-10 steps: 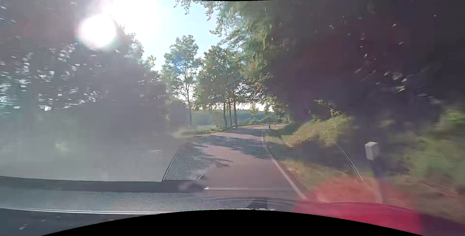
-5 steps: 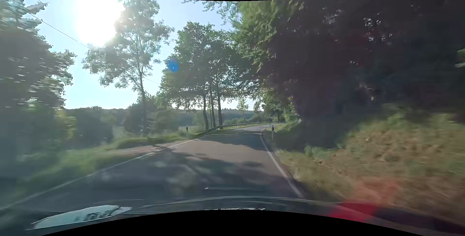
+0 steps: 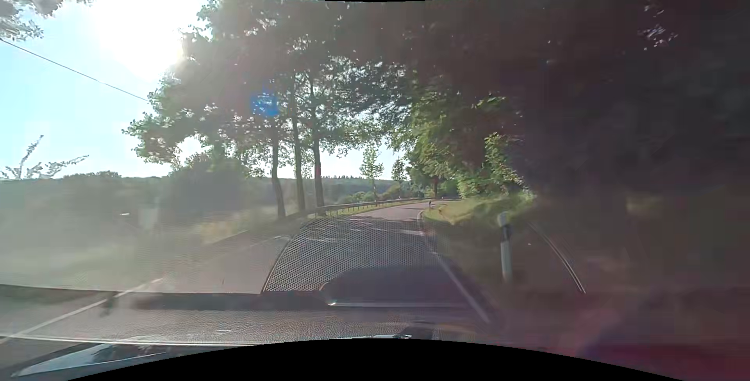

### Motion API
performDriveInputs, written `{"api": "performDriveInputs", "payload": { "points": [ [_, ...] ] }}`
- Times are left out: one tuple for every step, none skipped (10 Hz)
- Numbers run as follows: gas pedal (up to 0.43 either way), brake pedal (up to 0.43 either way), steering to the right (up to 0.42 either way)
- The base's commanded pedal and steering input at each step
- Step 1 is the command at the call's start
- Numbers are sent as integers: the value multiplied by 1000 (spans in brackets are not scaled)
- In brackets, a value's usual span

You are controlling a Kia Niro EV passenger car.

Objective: Follow the waypoints while adhering to traffic rules and regulations

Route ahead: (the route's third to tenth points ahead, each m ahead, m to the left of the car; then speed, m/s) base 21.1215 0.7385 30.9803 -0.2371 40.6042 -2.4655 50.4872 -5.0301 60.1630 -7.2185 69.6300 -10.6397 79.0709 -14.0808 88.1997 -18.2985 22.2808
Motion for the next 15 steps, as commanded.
{"api": "performDriveInputs", "payload": {
  "points": [
    [240, 0, 30],
    [248, 0, 29],
    [248, 0, 27],
    [260, 0, 24],
    [260, 0, 23],
    [260, 0, 24],
    [260, 0, 25],
    [268, 0, 26],
    [268, 0, 27],
    [280, 0, 27],
    [280, 0, 27],
    [280, 0, 27],
    [280, 0, 27],
    [280, 0, 29],
    [280, 0, 29]
  ]
}}
